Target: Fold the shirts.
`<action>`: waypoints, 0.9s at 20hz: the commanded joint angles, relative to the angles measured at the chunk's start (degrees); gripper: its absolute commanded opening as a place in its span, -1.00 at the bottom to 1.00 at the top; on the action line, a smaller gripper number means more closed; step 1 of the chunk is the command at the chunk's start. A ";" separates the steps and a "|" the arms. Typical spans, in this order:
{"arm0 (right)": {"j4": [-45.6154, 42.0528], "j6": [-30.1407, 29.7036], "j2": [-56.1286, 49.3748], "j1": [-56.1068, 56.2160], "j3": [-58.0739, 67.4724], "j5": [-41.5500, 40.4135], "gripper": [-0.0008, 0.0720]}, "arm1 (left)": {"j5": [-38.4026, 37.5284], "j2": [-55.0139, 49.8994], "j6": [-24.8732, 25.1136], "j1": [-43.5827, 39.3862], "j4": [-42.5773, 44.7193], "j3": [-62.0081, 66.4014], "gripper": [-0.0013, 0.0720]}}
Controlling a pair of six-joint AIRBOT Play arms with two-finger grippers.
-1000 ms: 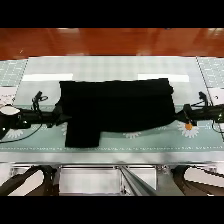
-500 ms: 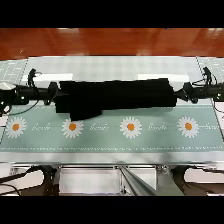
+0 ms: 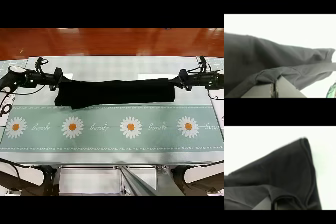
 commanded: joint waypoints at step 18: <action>1.53 2.89 2.73 -10.49 9.49 11.52 0.16 | -19.45 2.75 -12.02 8.33 15.76 15.17 0.41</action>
